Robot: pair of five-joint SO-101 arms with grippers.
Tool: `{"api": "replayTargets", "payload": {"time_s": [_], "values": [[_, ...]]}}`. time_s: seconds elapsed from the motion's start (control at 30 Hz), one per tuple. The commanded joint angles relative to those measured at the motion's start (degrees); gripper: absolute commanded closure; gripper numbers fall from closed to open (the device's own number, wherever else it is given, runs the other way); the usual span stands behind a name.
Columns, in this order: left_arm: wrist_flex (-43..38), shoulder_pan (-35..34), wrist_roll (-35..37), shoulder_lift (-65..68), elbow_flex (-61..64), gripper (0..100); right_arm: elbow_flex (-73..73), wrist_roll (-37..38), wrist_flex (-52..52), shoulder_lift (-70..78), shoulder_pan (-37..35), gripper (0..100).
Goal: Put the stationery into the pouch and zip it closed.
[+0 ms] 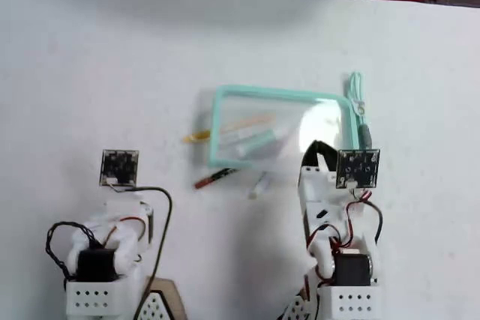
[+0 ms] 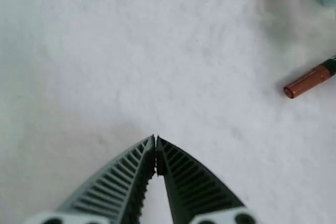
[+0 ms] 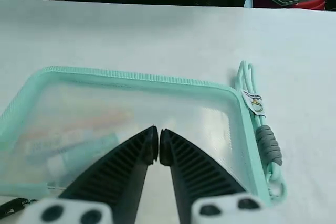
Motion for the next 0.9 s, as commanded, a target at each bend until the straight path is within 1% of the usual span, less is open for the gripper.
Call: {"api": "replayTargets", "payload": {"time_s": [0.0,0.13,0.47,0.67,0.73,0.8,0.87], "values": [[0.00,0.31,0.70,-0.31,-0.26,97,0.53,-0.35,-0.13,-0.22,0.40,98.1],[0.00,0.31,0.62,-0.31,-0.26,97,0.53,-0.26,4.35,-0.22,1.36,98.1],[0.00,0.40,0.62,-0.31,-0.26,97,0.53,-0.26,3.12,-0.57,5.93,98.1],[-0.35,2.95,0.79,-0.31,-0.26,97,0.53,-0.26,3.38,-0.57,6.20,98.1],[-1.93,2.59,0.44,-0.31,-1.58,97,0.53,-0.26,3.47,-0.48,6.20,98.1],[-4.57,0.92,0.53,-0.31,-4.66,97,0.53,-0.26,3.56,-0.48,6.20,98.1],[-6.42,0.75,0.79,-0.31,-8.44,97,0.53,-0.26,3.56,-0.48,6.20,98.1]]}}
